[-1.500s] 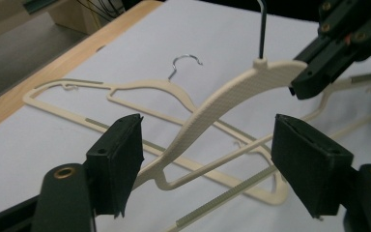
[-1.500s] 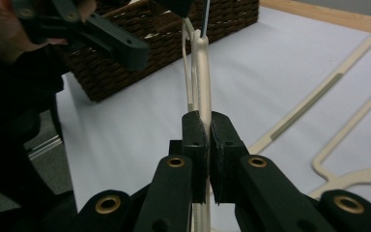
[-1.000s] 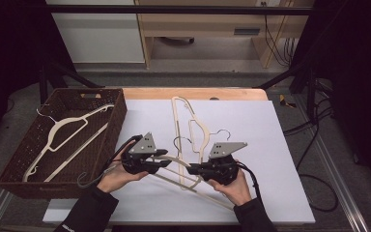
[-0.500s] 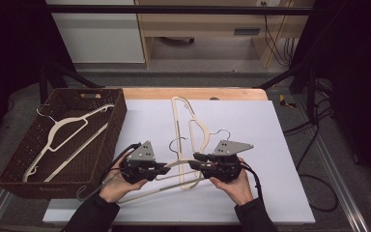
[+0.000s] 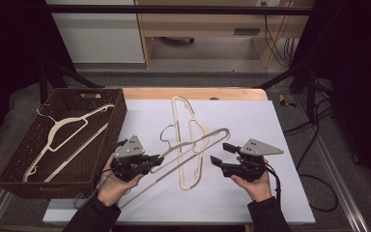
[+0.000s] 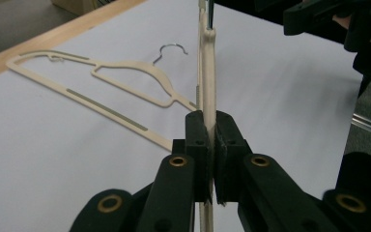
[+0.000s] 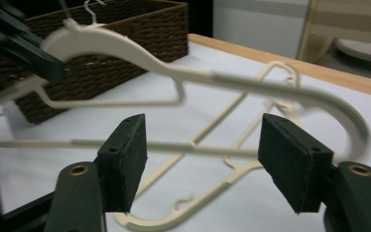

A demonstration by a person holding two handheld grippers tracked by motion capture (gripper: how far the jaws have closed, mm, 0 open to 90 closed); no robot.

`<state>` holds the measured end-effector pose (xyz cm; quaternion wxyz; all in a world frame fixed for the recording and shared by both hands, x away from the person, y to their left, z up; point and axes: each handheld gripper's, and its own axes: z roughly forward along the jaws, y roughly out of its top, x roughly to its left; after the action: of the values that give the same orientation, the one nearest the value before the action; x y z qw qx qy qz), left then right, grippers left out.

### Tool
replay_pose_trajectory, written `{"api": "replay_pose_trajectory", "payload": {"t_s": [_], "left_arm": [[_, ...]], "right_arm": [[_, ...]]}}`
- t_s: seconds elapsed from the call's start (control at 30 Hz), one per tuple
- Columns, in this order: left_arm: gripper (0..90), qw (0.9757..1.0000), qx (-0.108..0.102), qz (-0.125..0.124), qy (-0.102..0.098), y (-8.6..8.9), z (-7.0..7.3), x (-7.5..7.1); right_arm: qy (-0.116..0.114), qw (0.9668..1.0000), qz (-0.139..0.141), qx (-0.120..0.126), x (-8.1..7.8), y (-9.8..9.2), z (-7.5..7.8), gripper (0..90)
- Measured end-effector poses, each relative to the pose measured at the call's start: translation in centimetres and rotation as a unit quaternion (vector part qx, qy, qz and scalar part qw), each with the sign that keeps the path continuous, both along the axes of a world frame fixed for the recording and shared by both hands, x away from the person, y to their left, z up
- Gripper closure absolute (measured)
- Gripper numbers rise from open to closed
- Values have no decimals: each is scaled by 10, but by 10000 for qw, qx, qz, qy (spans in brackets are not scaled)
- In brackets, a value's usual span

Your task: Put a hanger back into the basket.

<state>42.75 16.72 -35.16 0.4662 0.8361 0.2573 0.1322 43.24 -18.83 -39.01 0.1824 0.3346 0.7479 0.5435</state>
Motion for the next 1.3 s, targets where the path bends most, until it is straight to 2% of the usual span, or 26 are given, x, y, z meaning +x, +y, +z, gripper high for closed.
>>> {"api": "replay_pose_trajectory", "payload": {"t_s": [0.07,0.13,0.27,0.37,0.43,0.57,0.73,0.83,1.0,1.17,1.3], "left_arm": [[862,9999,-106,99,-83,6,10,-2],[862,9998,-116,137,-120,8,15,-3],[862,9986,-246,368,-301,23,42,-6],[862,9977,-278,445,-434,34,62,-8],[862,9971,-283,462,-540,43,77,-8],[862,9961,-222,405,-756,60,98,-5],[862,9954,-165,506,-801,86,117,7],[861,9948,-102,639,-783,101,120,16],[862,9948,-66,790,-632,133,118,35],[862,9927,92,1056,-584,164,108,50],[862,9914,2,1210,-505,186,98,57]], "right_arm": [[-18,9999,-122,72,0,-9,1,308],[-42,9997,-229,115,0,-13,1,284],[-32,9984,-476,288,0,-24,1,231],[-29,9976,-634,274,0,-26,1,194],[-16,9974,-671,243,0,-28,0,181],[28,9967,-777,253,0,-32,0,163],[41,9957,-888,242,0,-37,0,147],[51,9951,-952,252,0,-39,0,139],[45,9949,-970,255,0,-42,0,131],[74,9946,-1007,251,1,-41,-1,122],[95,9947,-994,238,1,-40,-2,121]]}}
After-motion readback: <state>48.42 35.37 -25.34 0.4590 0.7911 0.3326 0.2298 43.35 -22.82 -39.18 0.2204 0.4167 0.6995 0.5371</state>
